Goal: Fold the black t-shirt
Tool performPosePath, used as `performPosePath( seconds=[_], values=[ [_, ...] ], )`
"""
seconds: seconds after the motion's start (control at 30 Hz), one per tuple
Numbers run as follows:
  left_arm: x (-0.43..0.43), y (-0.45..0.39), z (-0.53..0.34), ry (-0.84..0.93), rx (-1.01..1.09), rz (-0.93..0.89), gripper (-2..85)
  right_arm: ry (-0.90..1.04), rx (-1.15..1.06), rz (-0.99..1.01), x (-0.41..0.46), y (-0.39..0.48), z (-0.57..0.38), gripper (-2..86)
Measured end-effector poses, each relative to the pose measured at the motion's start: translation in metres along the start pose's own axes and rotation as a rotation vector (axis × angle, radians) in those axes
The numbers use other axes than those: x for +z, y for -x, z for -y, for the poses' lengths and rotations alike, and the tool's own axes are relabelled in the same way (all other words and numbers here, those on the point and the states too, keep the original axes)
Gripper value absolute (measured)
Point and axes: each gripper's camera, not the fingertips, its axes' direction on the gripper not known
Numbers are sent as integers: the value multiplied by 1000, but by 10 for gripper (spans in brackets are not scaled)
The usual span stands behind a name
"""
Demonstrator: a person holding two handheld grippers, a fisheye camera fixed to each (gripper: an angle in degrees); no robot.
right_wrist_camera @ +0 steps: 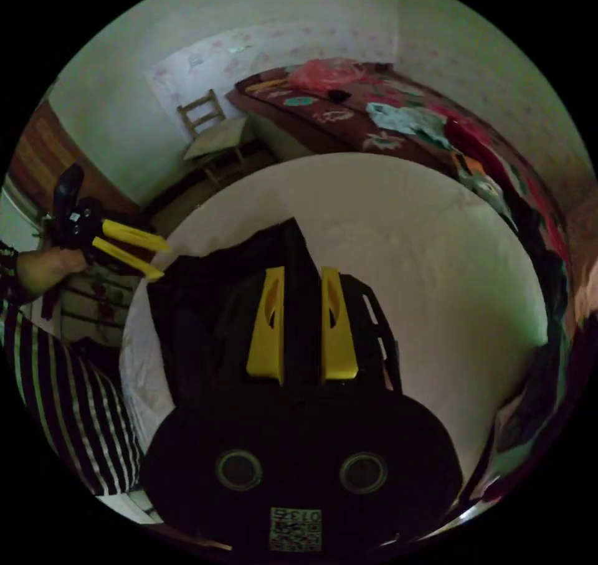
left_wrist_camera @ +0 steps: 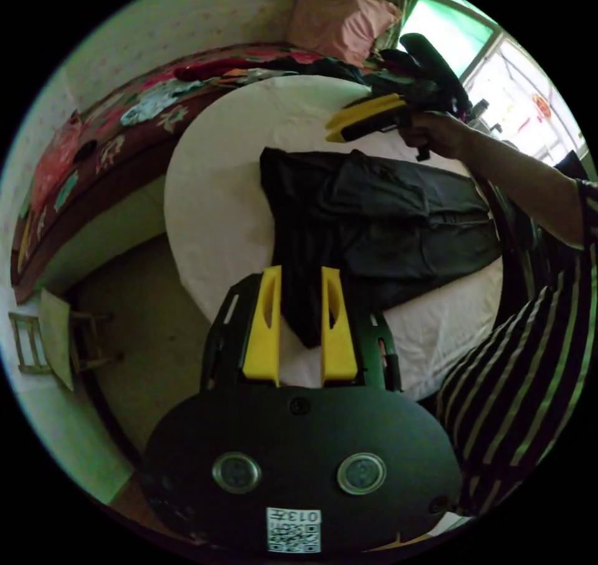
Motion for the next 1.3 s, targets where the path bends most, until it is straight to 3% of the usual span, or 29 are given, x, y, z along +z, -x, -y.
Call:
performPosePath(
  seconds=[0.3, 0.43, 0.77, 0.97, 1.13, 1.3],
  values=[
    [30, -37, -26, 72, -86, -29, 109, 222, -223, 34, 44, 7, 50, 106],
    [45, -58, -24, 95, -100, 23, 44, 270, -268, 5, 46, 10, 40, 87],
    [42, -117, -8, 69, -135, -5, 2, 171, -317, -59, 0, 12, -23, 23],
    [0, -198, 18, -69, 4, -85, 1, -47, -297, -60, -96, -17, -105, 19],
    [-14, -293, 57, -126, 190, -167, 1, -225, -219, -92, -201, -57, -229, 18],
    [6, -401, 98, -132, 382, -261, 2, -262, -104, -144, -269, -95, -362, 18]
  ],
)
